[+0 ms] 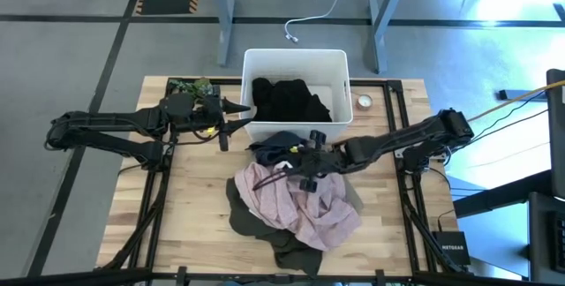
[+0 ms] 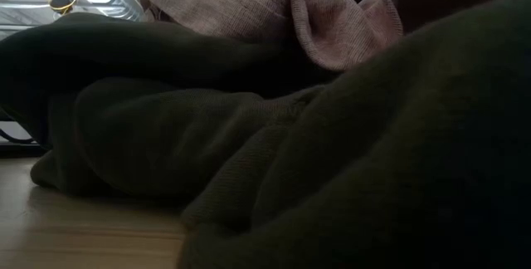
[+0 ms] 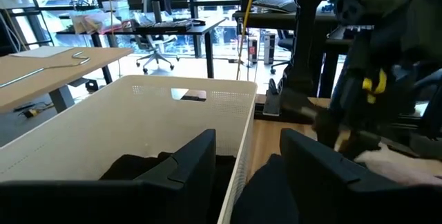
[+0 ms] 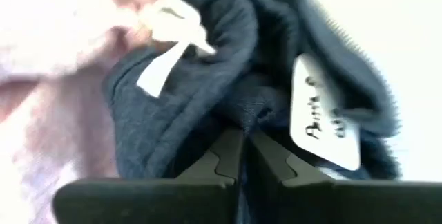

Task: Sort clothes
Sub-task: Put the blue shorts into the white laundry bin

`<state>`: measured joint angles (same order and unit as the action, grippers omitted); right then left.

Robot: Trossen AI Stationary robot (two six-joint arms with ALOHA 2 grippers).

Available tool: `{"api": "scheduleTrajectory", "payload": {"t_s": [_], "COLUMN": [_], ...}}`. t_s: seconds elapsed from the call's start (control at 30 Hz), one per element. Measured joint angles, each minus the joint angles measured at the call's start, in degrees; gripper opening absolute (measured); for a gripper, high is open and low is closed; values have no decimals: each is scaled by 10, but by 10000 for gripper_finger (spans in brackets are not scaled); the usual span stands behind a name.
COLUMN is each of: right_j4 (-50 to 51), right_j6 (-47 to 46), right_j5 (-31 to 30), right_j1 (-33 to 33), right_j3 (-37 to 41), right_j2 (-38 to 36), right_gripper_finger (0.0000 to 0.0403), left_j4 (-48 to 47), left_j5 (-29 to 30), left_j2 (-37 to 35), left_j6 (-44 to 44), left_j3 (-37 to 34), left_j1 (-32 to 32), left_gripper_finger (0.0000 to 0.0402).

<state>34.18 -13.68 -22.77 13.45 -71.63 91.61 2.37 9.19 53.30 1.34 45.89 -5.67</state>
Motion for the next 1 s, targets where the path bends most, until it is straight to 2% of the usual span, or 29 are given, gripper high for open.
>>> {"api": "scheduleTrajectory", "payload": {"t_s": [0.2,0.47,0.6,0.7,0.87,1.0], "right_j4": [89,173,162,116,38,-13], "right_j6": [37,82,141,215,315,354], "right_j5": [-89,-233,-316,-369,-379,-369], "right_j1": [0,0,0,-6,-35,-74], "right_j3": [-104,-270,-352,-407,-482,-510], "right_j2": [0,-1,-1,-2,-2,-2], "right_gripper_finger": [7,11,9,13,15,16], "left_j4": [0,-4,-4,-4,-4,-3], "left_j5": [0,0,0,0,0,0], "left_j2": [0,0,0,0,0,0], "left_j6": [0,0,0,0,0,0], "left_j3": [0,0,0,0,0,0], "left_j1": [0,0,0,0,0,0], "left_gripper_finger": [157,157,157,157,157,157]}}
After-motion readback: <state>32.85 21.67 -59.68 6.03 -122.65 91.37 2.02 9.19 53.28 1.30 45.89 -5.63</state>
